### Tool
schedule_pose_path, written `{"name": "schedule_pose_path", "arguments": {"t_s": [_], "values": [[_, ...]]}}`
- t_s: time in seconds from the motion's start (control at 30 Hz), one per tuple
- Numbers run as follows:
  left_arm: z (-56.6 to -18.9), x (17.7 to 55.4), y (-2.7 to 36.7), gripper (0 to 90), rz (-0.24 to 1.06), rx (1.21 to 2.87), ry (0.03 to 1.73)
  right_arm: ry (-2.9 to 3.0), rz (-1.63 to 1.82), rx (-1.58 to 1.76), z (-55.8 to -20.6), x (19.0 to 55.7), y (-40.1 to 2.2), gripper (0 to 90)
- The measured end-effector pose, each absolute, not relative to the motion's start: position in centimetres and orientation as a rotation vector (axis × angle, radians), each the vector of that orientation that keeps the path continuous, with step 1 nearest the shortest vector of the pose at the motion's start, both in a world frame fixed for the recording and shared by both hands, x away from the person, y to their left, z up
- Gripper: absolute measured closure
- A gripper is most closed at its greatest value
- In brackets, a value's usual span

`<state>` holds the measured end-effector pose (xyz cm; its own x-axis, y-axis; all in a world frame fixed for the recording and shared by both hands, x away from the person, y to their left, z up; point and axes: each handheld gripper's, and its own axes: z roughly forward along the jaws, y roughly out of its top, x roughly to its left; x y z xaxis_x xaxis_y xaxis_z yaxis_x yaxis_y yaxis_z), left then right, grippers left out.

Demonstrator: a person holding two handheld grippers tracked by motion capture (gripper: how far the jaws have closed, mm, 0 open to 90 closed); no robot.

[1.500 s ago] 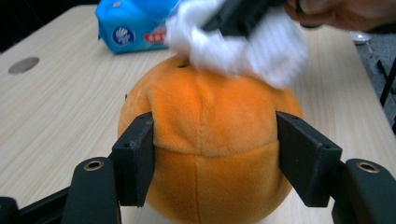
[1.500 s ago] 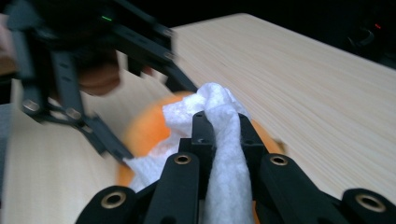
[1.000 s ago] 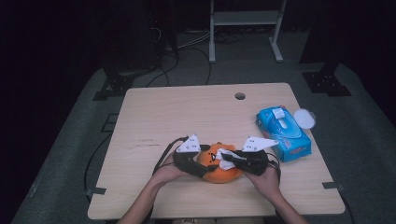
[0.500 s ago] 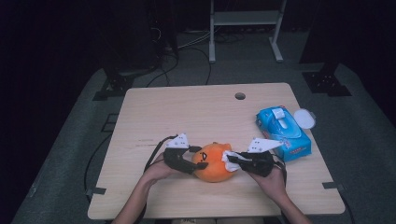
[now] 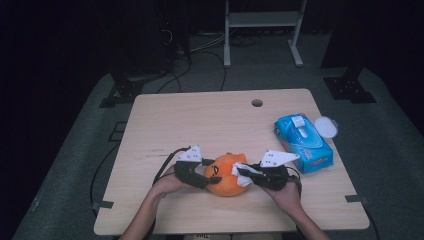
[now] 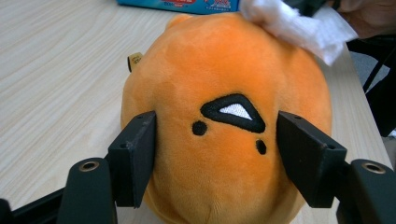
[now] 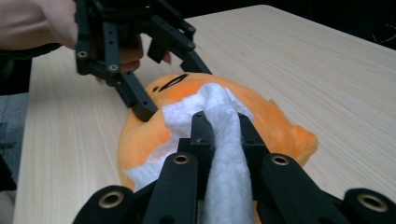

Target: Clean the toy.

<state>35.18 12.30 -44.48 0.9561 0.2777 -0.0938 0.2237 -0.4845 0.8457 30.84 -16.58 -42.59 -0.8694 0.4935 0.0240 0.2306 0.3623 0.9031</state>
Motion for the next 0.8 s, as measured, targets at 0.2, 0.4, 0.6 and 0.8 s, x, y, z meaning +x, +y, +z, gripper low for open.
{"name": "schedule_pose_path", "arguments": {"t_s": [0.2, 0.4, 0.6, 0.8], "values": [[-44.4, 35.3, 12.4, 32.3, 0.066, 2.092, 0.357, 2.357, 1.506, 0.736, -42.9, 31.8, -17.2, 80.2], [-44.4, 35.4, 12.6, 32.2, 0.061, 2.091, 0.354, 2.354, 1.478, 0.775, -43.0, 31.7, -18.0, 80.2], [-44.3, 35.2, 12.1, 32.1, 0.077, 2.095, 0.341, 2.373, 1.530, 0.703, -42.6, 30.3, -17.4, 80.2], [-44.1, 34.8, 11.4, 33.5, 0.103, 2.105, 0.302, 2.371, 1.494, 0.621, -42.3, 30.2, -15.5, 80.4]]}}
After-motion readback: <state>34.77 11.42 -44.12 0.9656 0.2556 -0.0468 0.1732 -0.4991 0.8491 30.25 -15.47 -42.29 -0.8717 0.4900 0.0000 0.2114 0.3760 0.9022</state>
